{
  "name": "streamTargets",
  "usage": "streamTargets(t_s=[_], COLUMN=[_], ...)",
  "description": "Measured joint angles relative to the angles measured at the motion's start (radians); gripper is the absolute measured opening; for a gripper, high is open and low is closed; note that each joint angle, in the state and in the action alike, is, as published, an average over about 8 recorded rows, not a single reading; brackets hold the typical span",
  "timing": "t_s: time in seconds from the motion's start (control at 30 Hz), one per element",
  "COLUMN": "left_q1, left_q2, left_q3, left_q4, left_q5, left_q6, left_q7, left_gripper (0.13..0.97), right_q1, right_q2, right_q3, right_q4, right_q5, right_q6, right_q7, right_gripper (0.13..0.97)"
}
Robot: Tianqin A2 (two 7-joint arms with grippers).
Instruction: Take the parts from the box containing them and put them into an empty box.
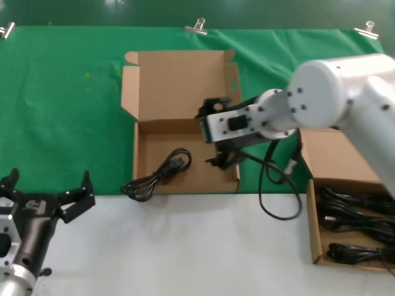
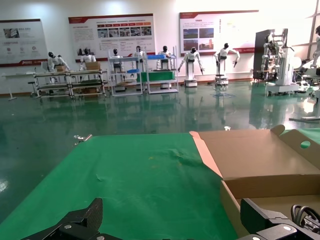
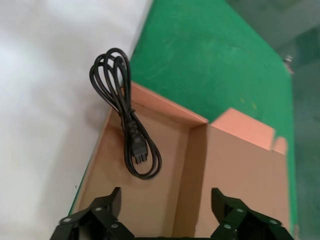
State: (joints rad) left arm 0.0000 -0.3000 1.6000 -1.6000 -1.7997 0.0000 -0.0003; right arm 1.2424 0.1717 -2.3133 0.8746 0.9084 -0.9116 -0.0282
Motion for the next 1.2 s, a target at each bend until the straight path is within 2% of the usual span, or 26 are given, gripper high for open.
streamTargets(t_s=[0.2, 0.33, 0.6, 0.9, 1.2], left_q1=[0.000, 0.000, 0.000, 0.000, 0.000], left_q2=[0.000, 0.000, 0.000, 0.000, 0.000], left_q3=[0.000, 0.000, 0.000, 0.000, 0.000], left_q4=[0.000, 0.000, 0.000, 0.000, 0.000], left_q5=[0.000, 0.000, 0.000, 0.000, 0.000], left_q6=[0.000, 0.000, 0.000, 0.000, 0.000], left_q7=[0.000, 0.000, 0.000, 0.000, 0.000], left_gripper=[0.966, 0.966, 0.966, 0.966, 0.966], right_q1=[-0.101, -0.153, -0.216, -0.333, -0.462], right_q2=[0.125, 0.181, 0.190, 0.183, 0.175], right_q3=[0.060, 0.092, 0.129, 0.196, 0.268], right_q4=[0.226, 0.319, 0.358, 0.400, 0.445], right_q5=[-0.030, -0.042, -0.002, 0.100, 0.212], right_q6=[-0.031, -0.042, -0.001, 0.104, 0.218], right_q7=[0.111, 0.160, 0.166, 0.149, 0.132], right_gripper=[0.691, 0.691, 0.848, 0.939, 0.966])
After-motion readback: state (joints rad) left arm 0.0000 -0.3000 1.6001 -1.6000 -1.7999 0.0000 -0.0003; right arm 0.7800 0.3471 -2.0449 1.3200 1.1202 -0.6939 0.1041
